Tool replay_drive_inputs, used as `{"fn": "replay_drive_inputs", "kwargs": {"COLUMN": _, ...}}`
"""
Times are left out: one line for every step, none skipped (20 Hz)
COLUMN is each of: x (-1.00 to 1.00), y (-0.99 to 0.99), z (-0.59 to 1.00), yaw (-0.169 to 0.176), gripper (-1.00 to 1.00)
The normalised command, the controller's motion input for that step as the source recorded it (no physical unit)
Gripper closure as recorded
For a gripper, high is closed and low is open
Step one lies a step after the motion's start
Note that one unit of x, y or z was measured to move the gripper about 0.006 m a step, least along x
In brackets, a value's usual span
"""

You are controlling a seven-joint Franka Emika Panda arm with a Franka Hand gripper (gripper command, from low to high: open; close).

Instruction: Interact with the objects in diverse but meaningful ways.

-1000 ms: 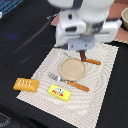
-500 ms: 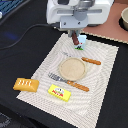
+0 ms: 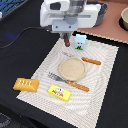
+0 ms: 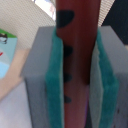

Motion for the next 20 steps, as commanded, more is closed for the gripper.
{"fn": "replay_drive_inputs", "kwargs": {"x": -1.00, "y": -0.39, "z": -0.65, "yaw": 0.000, "gripper": 1.00}}
{"fn": "replay_drive_inputs", "kwargs": {"x": -1.00, "y": -0.40, "z": -0.67, "yaw": 0.000, "gripper": 1.00}}
{"fn": "replay_drive_inputs", "kwargs": {"x": -1.00, "y": -0.40, "z": -0.69, "yaw": 0.000, "gripper": 1.00}}
{"fn": "replay_drive_inputs", "kwargs": {"x": -1.00, "y": -0.41, "z": -0.69, "yaw": 0.000, "gripper": 1.00}}
{"fn": "replay_drive_inputs", "kwargs": {"x": -0.97, "y": -0.42, "z": -0.64, "yaw": 0.000, "gripper": 1.00}}
{"fn": "replay_drive_inputs", "kwargs": {"x": -0.86, "y": -0.38, "z": -0.51, "yaw": 0.000, "gripper": 1.00}}
{"fn": "replay_drive_inputs", "kwargs": {"x": -0.73, "y": -0.26, "z": -0.41, "yaw": 0.000, "gripper": 1.00}}
{"fn": "replay_drive_inputs", "kwargs": {"x": -0.61, "y": -0.13, "z": -0.42, "yaw": 0.000, "gripper": 1.00}}
{"fn": "replay_drive_inputs", "kwargs": {"x": -0.64, "y": -0.17, "z": -0.40, "yaw": 0.000, "gripper": 1.00}}
{"fn": "replay_drive_inputs", "kwargs": {"x": -0.63, "y": -0.19, "z": -0.35, "yaw": 0.000, "gripper": 1.00}}
{"fn": "replay_drive_inputs", "kwargs": {"x": -0.57, "y": -0.14, "z": -0.31, "yaw": 0.000, "gripper": 1.00}}
{"fn": "replay_drive_inputs", "kwargs": {"x": -0.50, "y": -0.11, "z": -0.26, "yaw": 0.000, "gripper": 1.00}}
{"fn": "replay_drive_inputs", "kwargs": {"x": -0.35, "y": -0.08, "z": -0.10, "yaw": 0.000, "gripper": 1.00}}
{"fn": "replay_drive_inputs", "kwargs": {"x": -0.02, "y": -0.03, "z": 0.00, "yaw": 0.000, "gripper": 1.00}}
{"fn": "replay_drive_inputs", "kwargs": {"x": 0.18, "y": 0.00, "z": 0.07, "yaw": -0.016, "gripper": 1.00}}
{"fn": "replay_drive_inputs", "kwargs": {"x": 0.30, "y": 0.02, "z": 0.27, "yaw": -0.012, "gripper": 1.00}}
{"fn": "replay_drive_inputs", "kwargs": {"x": 0.40, "y": 0.06, "z": 0.37, "yaw": -0.003, "gripper": 1.00}}
{"fn": "replay_drive_inputs", "kwargs": {"x": 0.48, "y": 0.17, "z": 0.37, "yaw": 0.000, "gripper": 1.00}}
{"fn": "replay_drive_inputs", "kwargs": {"x": 0.43, "y": 0.14, "z": 0.32, "yaw": 0.000, "gripper": 1.00}}
{"fn": "replay_drive_inputs", "kwargs": {"x": 0.28, "y": 0.01, "z": 0.15, "yaw": 0.000, "gripper": 1.00}}
